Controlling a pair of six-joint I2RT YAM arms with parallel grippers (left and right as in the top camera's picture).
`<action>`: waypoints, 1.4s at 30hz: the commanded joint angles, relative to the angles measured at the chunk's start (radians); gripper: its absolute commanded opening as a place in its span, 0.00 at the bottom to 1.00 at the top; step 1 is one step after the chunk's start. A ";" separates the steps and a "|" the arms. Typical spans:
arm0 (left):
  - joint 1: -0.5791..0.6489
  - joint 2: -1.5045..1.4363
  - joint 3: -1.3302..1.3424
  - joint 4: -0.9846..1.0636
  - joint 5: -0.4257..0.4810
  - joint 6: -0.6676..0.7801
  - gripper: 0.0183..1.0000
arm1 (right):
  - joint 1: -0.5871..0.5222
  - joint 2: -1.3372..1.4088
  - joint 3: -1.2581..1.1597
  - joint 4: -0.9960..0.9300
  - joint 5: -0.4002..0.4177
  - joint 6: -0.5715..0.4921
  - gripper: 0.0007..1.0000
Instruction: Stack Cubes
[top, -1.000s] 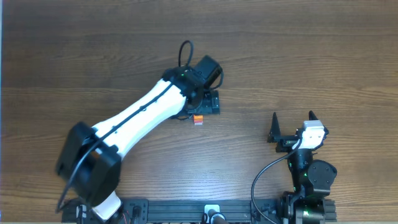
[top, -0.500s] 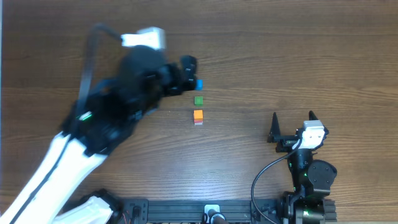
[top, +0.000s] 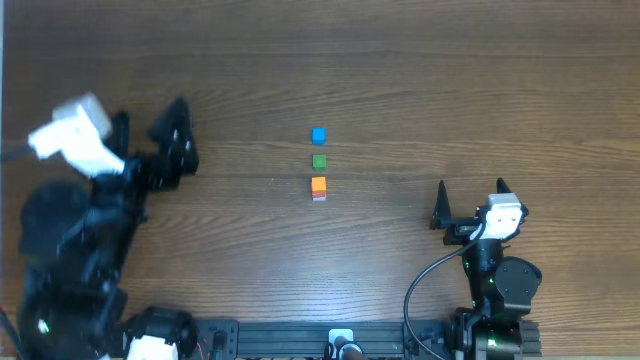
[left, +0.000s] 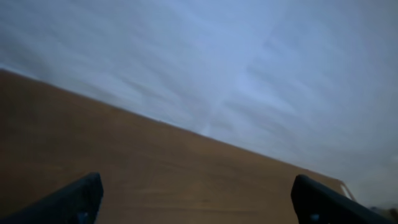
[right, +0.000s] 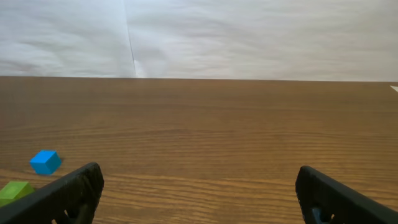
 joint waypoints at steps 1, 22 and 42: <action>0.114 -0.198 -0.223 0.086 0.153 0.119 0.98 | 0.006 -0.007 -0.004 -0.006 0.006 0.003 0.99; 0.172 -0.631 -0.702 0.086 0.252 0.303 0.93 | 0.006 -0.007 -0.004 -0.006 0.006 0.003 0.99; 0.172 -0.631 -0.874 0.274 0.286 0.352 0.99 | 0.006 -0.007 -0.004 -0.006 0.006 0.003 0.99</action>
